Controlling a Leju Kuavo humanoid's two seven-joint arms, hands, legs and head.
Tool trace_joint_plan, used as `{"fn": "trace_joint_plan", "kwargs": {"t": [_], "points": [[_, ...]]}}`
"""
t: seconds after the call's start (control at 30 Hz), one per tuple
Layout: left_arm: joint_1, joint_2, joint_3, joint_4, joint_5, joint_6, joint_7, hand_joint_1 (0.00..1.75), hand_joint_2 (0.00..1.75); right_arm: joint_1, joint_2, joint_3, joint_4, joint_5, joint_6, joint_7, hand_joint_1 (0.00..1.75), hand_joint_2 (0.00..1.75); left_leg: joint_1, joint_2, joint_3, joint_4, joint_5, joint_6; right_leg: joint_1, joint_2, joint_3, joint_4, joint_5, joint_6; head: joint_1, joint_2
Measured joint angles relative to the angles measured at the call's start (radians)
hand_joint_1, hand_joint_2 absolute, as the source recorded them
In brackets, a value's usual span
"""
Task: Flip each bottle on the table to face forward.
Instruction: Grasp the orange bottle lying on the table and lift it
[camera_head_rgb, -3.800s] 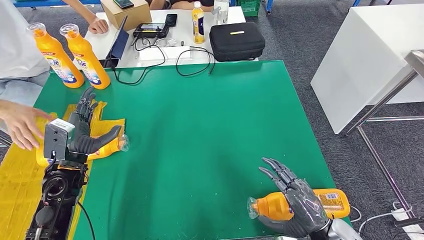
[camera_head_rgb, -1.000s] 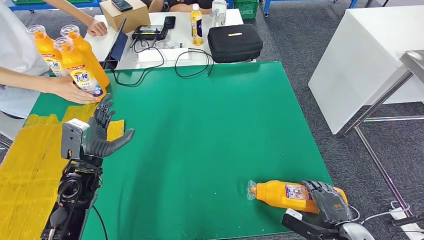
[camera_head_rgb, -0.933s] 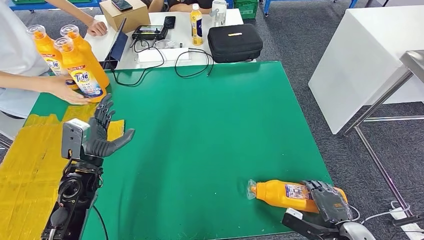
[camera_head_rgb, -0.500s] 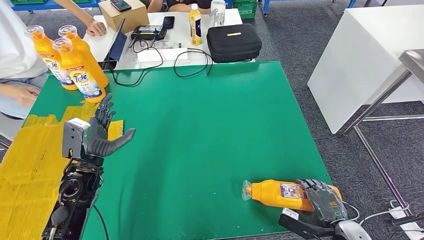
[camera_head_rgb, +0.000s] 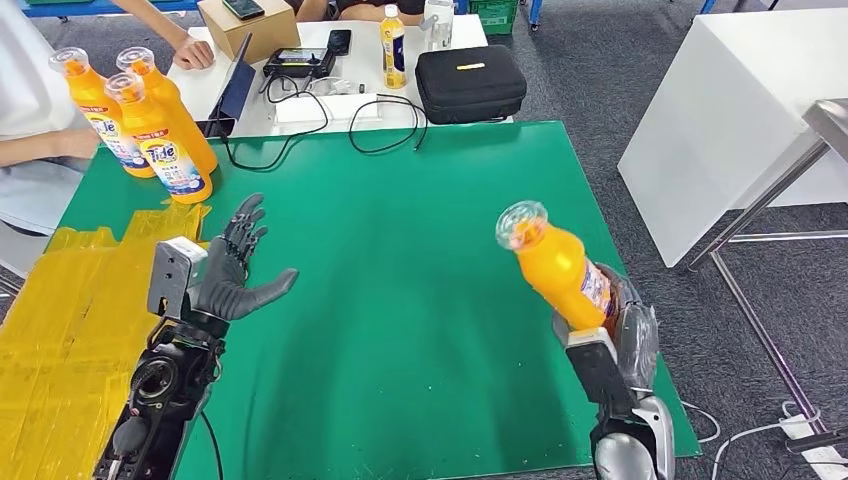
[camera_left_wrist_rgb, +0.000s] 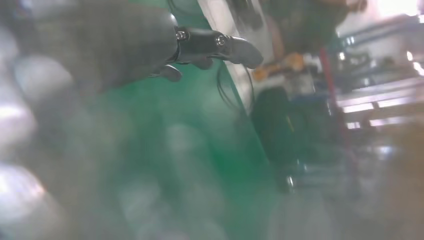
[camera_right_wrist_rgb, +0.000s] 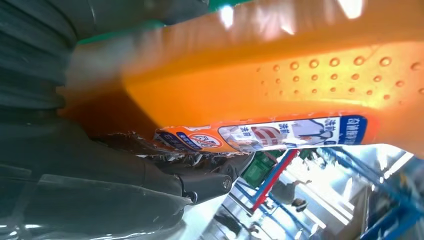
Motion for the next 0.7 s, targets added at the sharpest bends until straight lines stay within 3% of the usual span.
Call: {"fn": "trace_joint_plan", "kwargs": {"t": [0.17, 0.33, 0.7], "points": [[0.001, 0.0, -0.045, -0.031, 0.073, -0.076, 0.01, 0.0, 1.75, -0.045, 0.069, -0.003, 0.001, -0.061, 0.007, -0.017, 1.75, 1.75, 0.0, 0.0, 0.0, 0.0, 0.0, 0.0, 0.0, 0.0, 0.0, 0.0, 0.0, 0.0, 0.0, 0.0], [0.004, 0.002, -0.083, -0.064, 0.141, -0.138, 0.016, 0.0, 1.75, -0.084, 0.107, 0.012, 0.023, -0.173, 0.109, -0.046, 1.75, 1.75, 0.0, 0.0, 0.0, 0.0, 0.0, 0.0, 0.0, 0.0, 0.0, 0.0, 0.0, 0.0, 0.0, 0.0], [-0.012, 0.002, -0.156, -0.075, 0.199, -0.162, 0.029, 0.0, 1.75, -0.172, 0.155, 0.1, 0.119, -0.258, 0.236, -0.089, 1.75, 1.75, 0.0, -0.001, -0.001, 0.0, 0.0, 0.0, 0.0, 0.0, -0.001, 0.0, 0.0, 0.0, 0.0, 0.0]]}}
